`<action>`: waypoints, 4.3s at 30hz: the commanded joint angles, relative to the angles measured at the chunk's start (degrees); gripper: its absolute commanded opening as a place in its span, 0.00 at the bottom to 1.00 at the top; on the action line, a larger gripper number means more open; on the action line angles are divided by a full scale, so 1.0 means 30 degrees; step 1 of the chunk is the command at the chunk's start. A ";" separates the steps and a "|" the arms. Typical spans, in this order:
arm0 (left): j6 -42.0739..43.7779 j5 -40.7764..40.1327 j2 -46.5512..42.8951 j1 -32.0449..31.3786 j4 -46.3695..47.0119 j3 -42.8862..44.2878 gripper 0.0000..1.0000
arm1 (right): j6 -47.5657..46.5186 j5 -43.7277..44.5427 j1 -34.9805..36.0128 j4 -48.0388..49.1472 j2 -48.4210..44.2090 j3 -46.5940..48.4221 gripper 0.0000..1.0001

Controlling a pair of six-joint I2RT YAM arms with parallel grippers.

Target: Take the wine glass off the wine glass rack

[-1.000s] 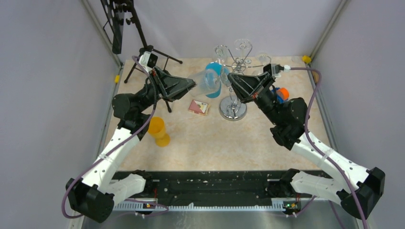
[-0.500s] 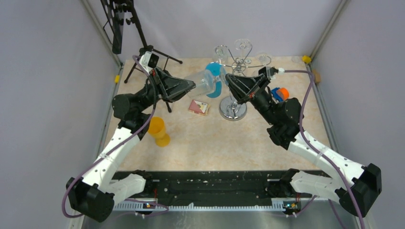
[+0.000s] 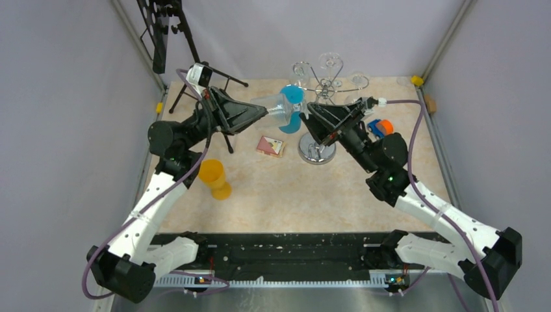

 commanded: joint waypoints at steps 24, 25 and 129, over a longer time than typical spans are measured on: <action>2.1722 -0.6036 -0.1049 -0.0727 -2.6694 0.6986 0.00 | -0.7556 0.7042 0.0145 -1.2440 -0.4682 0.2829 0.60; 2.2052 -0.6743 -0.0831 -0.1009 -2.7287 0.6967 0.00 | -0.7628 0.7191 0.0147 -1.2655 -0.4719 0.2882 0.60; 1.4294 -0.4862 0.8692 -0.0430 -1.6688 0.8826 0.55 | -0.7273 0.9339 0.0145 -1.4460 -0.7123 0.2013 0.54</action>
